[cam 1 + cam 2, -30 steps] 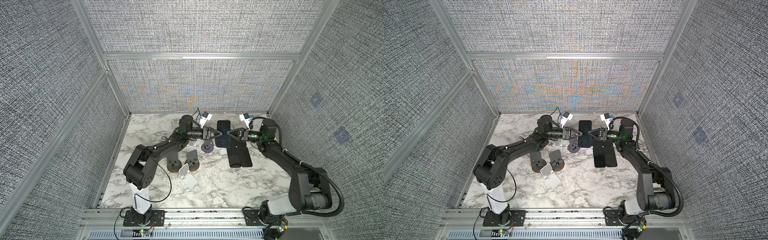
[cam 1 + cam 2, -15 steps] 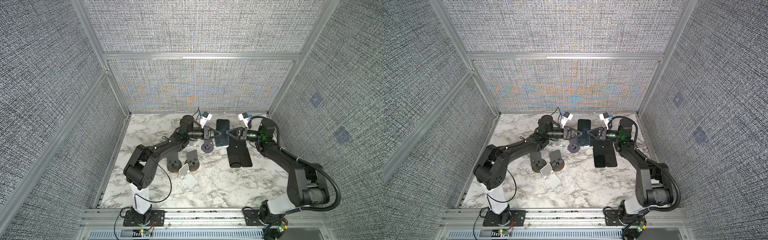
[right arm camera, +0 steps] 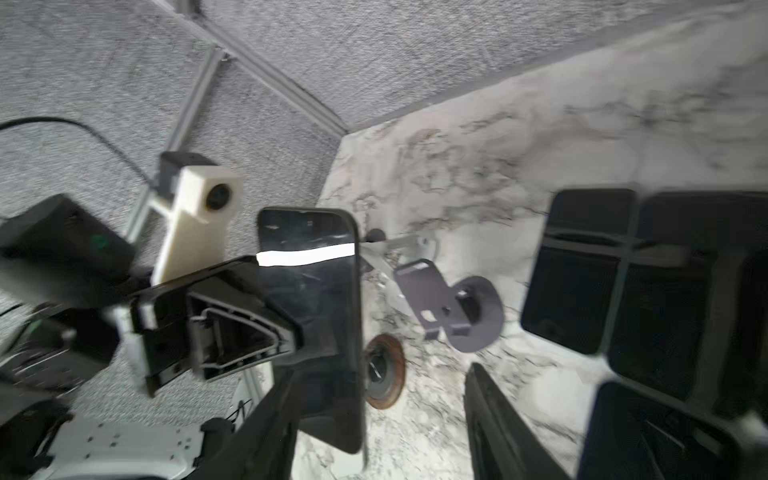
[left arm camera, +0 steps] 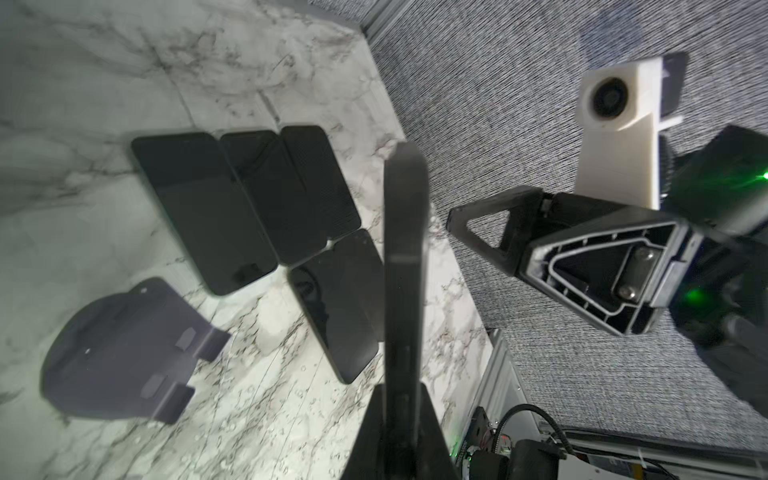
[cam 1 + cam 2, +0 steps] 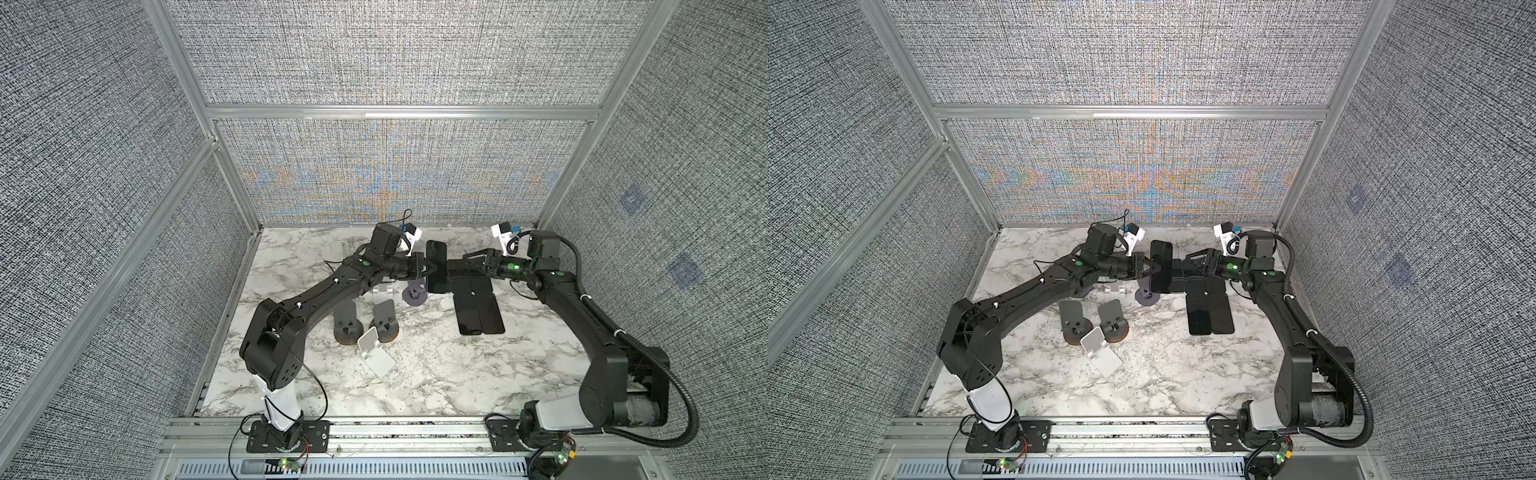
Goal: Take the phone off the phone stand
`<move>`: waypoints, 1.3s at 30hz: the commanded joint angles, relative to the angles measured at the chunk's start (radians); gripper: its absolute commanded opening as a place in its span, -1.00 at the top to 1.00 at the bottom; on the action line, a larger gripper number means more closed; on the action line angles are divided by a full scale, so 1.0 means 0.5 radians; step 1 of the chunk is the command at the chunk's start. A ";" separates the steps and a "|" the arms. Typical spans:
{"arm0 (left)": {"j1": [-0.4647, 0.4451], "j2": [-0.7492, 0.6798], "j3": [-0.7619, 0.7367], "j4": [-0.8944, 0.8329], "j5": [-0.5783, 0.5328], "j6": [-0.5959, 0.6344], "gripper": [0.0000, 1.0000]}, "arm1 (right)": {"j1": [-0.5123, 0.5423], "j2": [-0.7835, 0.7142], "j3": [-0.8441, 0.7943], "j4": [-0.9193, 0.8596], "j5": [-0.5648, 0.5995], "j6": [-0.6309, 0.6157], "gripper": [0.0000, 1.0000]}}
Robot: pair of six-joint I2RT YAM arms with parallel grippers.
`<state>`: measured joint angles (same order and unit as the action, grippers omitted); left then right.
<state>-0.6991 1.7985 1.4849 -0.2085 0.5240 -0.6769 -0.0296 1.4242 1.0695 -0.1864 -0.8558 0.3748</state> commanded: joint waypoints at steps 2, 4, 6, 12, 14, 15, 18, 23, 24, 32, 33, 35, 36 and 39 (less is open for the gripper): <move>-0.041 0.057 0.165 -0.518 -0.233 -0.062 1.00 | -0.069 -0.044 0.009 -0.570 0.529 -0.363 -0.14; -0.065 0.081 0.199 -0.576 -0.243 -0.121 1.00 | -0.106 -0.053 -0.006 -0.695 0.678 -0.462 -0.06; -0.124 0.105 0.242 -0.640 -0.310 -0.137 1.00 | -0.143 -0.058 -0.031 -0.775 0.805 -0.527 0.06; -0.248 0.290 0.395 -0.793 -0.477 -0.192 1.00 | -0.205 -0.035 -0.101 -0.839 1.007 -0.574 0.53; -0.276 0.351 0.435 -0.805 -0.529 -0.209 1.00 | -0.213 -0.026 -0.116 -0.850 1.122 -0.552 0.83; -0.292 0.363 0.450 -0.810 -0.564 -0.208 1.00 | -0.220 -0.018 -0.120 -0.862 1.166 -0.546 0.93; -0.337 0.468 0.532 -0.869 -0.670 -0.199 1.00 | -0.244 0.000 -0.135 -0.868 1.325 -0.514 1.00; -0.404 0.629 0.641 -0.910 -0.749 -0.259 1.00 | -0.249 0.008 -0.224 -0.833 1.371 -0.468 1.00; -0.413 0.666 0.669 -0.925 -0.762 -0.261 1.00 | -0.249 0.008 -0.230 -0.822 1.365 -0.454 1.00; -0.422 0.867 0.826 -0.959 -0.692 -0.325 1.00 | -0.250 0.030 -0.197 -0.829 1.315 -0.386 1.00; -0.424 0.880 0.844 -0.961 -0.671 -0.337 1.00 | -0.248 0.027 -0.198 -0.829 1.310 -0.383 1.00; -0.424 0.900 0.858 -0.972 -0.655 -0.366 1.00 | -0.250 0.017 -0.201 -0.829 1.310 -0.388 1.00; -0.422 0.904 0.857 -0.981 -0.661 -0.376 1.00 | -0.249 0.020 -0.203 -0.831 1.313 -0.391 1.00; -0.418 0.893 0.836 -0.989 -0.640 -0.472 1.00 | -0.248 0.027 -0.200 -0.836 1.328 -0.406 1.00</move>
<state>-0.9108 2.2482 1.9045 -0.7059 0.1833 -0.8658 -0.1551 1.4384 0.9627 -0.5945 -0.1925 0.1734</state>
